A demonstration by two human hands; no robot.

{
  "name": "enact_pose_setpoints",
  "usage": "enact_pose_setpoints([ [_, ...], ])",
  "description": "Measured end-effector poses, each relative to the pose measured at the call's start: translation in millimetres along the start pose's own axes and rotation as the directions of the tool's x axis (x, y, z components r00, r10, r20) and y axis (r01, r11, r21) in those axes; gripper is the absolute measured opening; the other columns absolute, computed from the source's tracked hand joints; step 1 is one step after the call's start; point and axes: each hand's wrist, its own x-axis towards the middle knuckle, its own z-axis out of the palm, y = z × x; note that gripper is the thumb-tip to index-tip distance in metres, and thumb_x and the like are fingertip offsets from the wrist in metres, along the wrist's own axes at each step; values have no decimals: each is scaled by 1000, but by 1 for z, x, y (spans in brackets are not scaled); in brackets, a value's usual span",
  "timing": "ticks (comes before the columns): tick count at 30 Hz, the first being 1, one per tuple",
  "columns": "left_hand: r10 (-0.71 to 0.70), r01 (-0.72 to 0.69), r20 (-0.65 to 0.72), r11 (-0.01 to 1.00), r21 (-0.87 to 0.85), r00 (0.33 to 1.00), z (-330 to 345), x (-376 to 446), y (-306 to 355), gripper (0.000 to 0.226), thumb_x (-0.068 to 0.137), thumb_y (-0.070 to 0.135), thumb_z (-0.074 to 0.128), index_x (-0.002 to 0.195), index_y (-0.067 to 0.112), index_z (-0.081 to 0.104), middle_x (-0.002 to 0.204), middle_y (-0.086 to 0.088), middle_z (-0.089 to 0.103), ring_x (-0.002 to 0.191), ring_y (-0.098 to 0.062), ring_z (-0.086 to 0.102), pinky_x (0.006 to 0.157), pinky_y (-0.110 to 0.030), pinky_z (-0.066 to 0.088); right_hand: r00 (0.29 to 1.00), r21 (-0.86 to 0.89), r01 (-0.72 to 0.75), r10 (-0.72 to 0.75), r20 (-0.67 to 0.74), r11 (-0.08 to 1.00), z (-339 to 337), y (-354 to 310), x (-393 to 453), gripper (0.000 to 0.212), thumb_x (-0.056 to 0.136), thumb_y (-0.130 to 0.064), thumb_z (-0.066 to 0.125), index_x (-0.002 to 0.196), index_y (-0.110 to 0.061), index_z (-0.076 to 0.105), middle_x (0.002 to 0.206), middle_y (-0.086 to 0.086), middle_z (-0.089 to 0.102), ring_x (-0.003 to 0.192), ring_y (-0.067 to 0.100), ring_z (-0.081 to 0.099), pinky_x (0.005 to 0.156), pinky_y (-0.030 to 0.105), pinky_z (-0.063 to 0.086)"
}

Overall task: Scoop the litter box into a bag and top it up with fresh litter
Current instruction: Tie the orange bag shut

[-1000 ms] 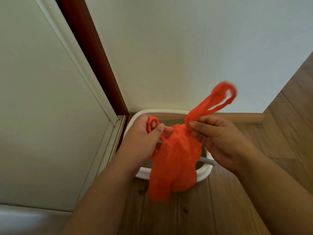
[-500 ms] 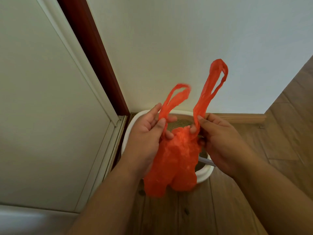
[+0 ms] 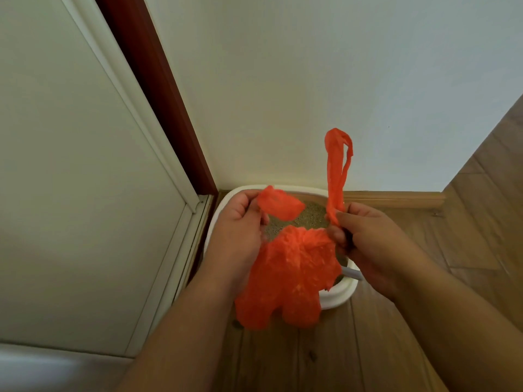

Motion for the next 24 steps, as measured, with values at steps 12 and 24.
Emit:
enact_pose_setpoints([
  [12, 80, -81, 252, 997, -6, 964, 5, -11, 0, 4, 95, 16, 71, 93, 19, 68, 70, -10, 67, 59, -10, 56, 55, -20, 44, 975, -71, 214, -217, -46, 974, 15, -1, -8, 20, 97, -10, 56, 79, -3, 61, 60, 5, 60, 53, 12, 58, 50, 28, 51],
  [24, -11, 11, 136, 1000, 3, 991, 6, -4, -10, 39, 88, 25, 81, 119, 17, 59, 78, -8, 71, 58, -9, 64, 55, -27, 44, 934, 128, 170, -201, 294, 977, 18, -3, -19, 27, 95, -10, 65, 121, -17, 73, 114, 21, 72, 111, 33, 69, 100, 45, 55],
])
